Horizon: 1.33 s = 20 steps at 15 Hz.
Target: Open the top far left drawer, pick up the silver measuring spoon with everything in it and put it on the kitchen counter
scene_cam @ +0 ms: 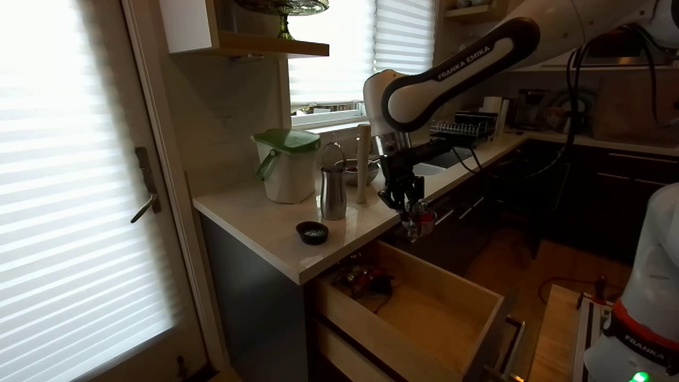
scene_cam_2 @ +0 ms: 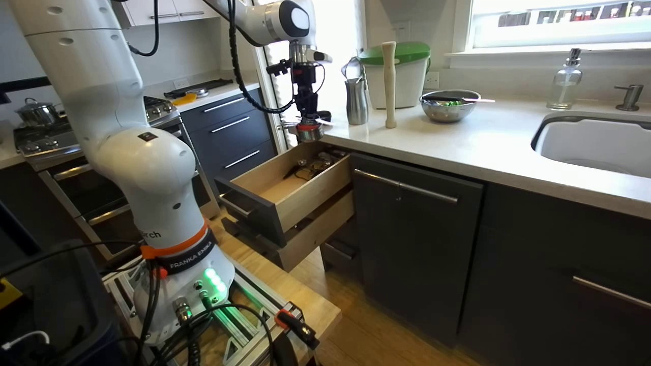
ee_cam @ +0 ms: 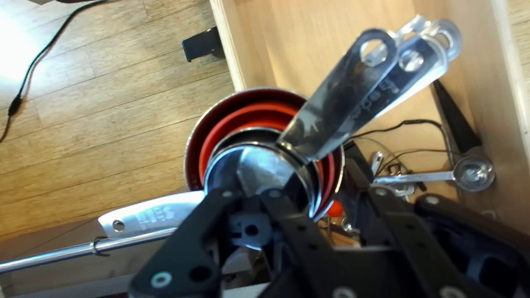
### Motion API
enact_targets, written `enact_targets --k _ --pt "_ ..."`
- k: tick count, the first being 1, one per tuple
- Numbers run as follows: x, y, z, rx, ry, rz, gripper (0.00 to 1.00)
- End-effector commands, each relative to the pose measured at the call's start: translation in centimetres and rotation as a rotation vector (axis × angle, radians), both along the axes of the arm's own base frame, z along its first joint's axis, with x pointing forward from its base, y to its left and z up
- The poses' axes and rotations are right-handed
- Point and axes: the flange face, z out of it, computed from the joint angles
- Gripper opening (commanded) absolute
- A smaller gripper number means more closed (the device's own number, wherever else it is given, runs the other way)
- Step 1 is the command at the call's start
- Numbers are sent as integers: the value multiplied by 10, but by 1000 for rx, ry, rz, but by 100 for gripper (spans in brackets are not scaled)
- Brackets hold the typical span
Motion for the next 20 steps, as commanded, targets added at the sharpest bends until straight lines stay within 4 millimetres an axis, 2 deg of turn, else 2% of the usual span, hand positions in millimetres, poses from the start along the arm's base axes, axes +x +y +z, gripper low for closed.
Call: enact_targets --k 1,5,8,15,20 --pt "28 -41 16 -47 -38 -76 6" --pt "56 -73 35 -73 -94 -44 6" --pt "64 -104 44 -121 -90 9 6" --pt "64 -175 37 -148 -81 -41 6" --pt "71 -197 31 -105 -139 85 6"
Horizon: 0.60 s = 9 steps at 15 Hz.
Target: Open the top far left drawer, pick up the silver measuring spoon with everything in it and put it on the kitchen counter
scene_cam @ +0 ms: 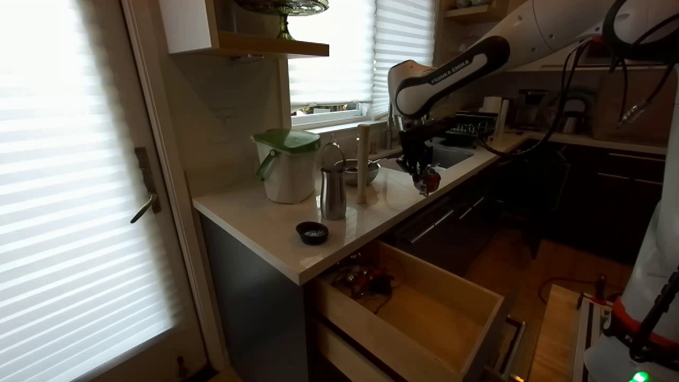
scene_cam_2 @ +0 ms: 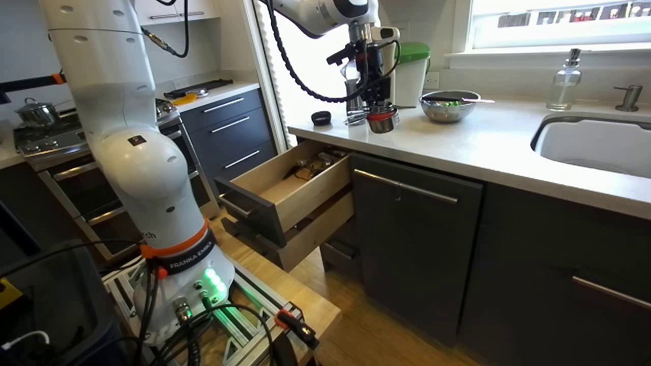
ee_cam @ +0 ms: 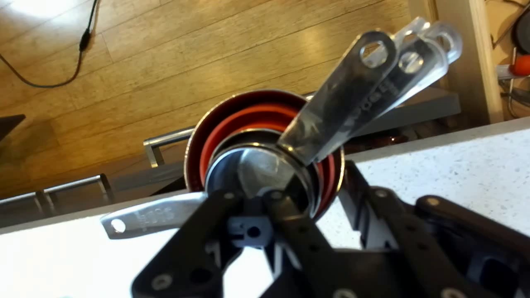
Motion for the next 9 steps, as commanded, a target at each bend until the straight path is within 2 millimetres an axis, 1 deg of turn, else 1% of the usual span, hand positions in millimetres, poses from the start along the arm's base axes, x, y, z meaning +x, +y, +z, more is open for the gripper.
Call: enact_targets --k 1,4,5,6,8,9 --pt "8 -9 -3 28 -27 127 6" --pt "11 -11 -8 42 -20 251 6" --pt "11 -8 -7 23 -14 193 6" --pt "11 -8 -9 24 -11 201 23" --pt "11 -7 -10 24 -9 201 23" --pt "13 -4 -11 29 -22 222 6"
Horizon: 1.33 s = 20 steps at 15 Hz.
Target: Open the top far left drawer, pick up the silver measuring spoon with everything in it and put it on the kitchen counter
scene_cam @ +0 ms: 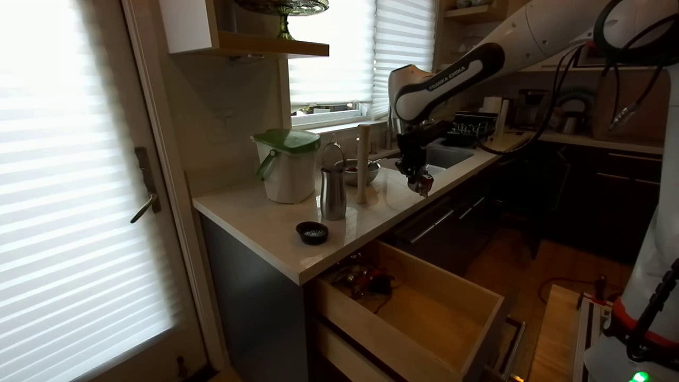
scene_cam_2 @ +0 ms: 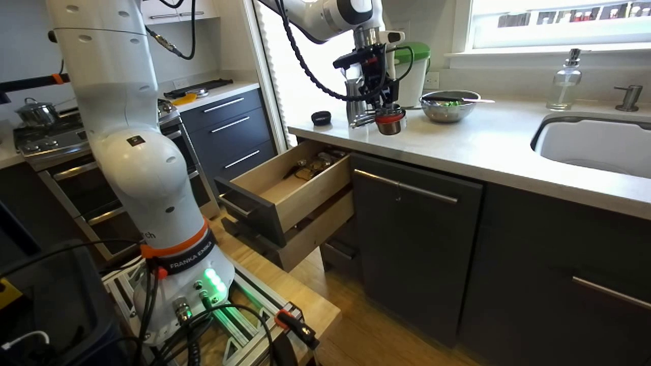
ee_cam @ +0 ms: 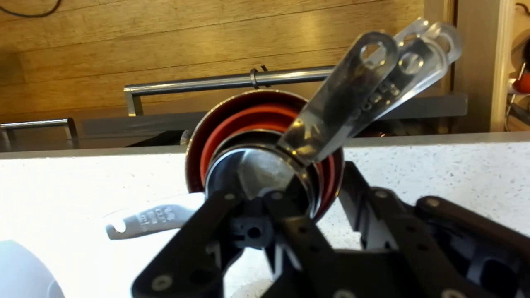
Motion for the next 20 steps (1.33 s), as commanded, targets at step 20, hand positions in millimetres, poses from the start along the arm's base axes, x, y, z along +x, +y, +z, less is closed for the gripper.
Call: enact_targets --k 20 --pt "37 -53 -35 118 -63 377 6"
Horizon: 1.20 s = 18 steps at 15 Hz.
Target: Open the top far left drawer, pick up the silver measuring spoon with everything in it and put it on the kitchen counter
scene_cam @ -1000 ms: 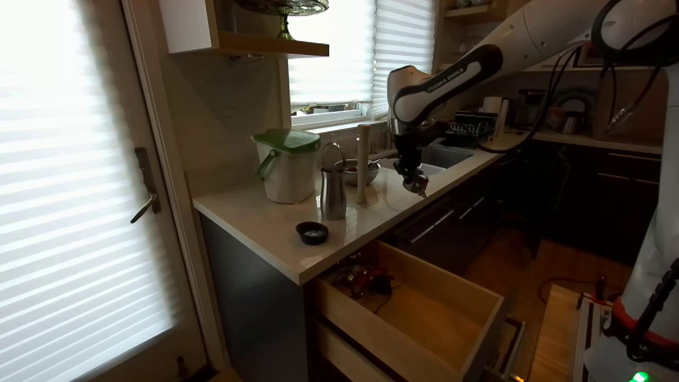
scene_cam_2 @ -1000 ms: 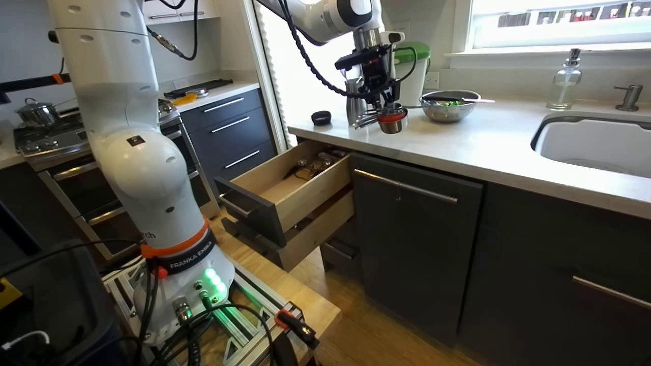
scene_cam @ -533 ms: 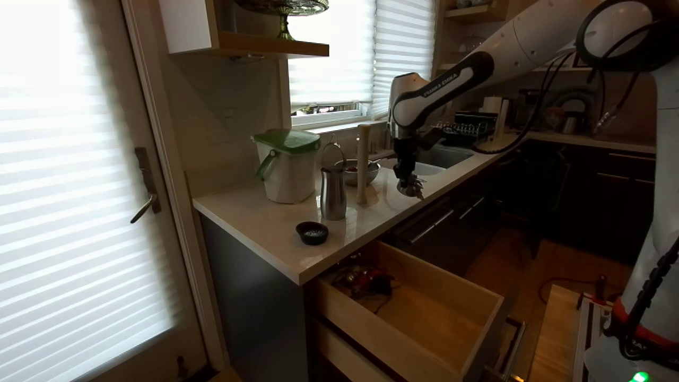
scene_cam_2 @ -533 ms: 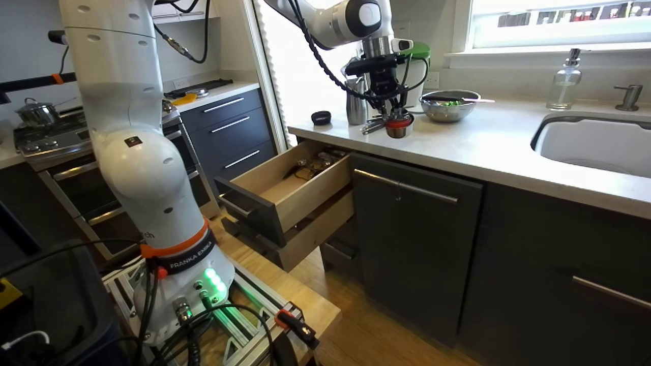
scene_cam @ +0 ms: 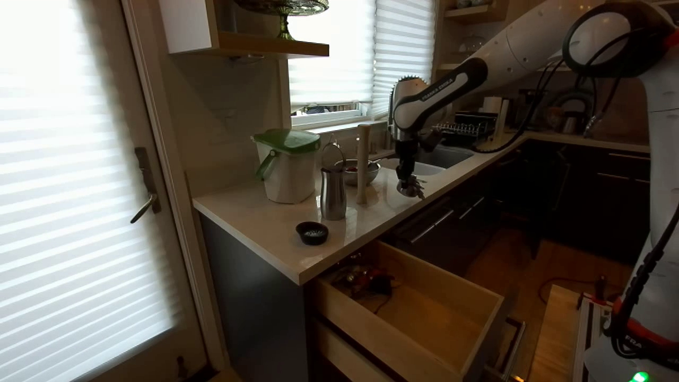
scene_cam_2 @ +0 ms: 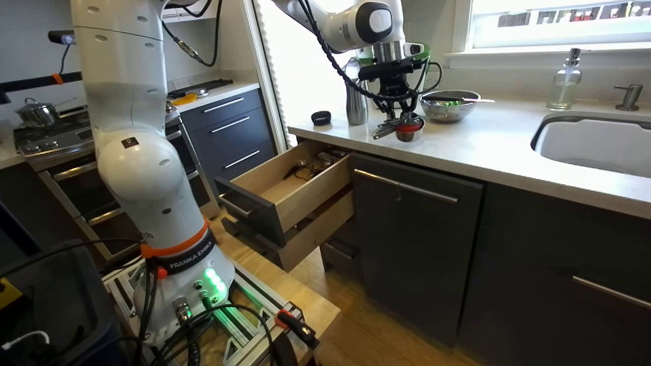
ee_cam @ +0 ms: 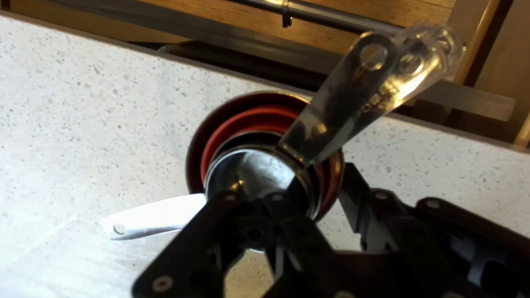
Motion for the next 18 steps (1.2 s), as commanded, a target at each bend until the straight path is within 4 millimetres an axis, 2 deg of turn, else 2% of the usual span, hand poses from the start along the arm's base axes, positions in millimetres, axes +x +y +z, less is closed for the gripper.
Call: enact_targets --k 1,7,8,9,12,15,16,18 --pt "12 -14 -4 25 -32 29 6" --pt "24 -20 -16 32 -17 20 6" --pt "26 -21 -18 34 -18 14 32" --pt "27 -22 -19 35 -20 13 49" --pt "30 -25 -17 32 -31 -1 69" --pt "28 -25 -2 20 -40 -12 94" --pt "26 -23 4 20 -46 -11 99" --pt "22 -20 14 25 -58 -12 100"
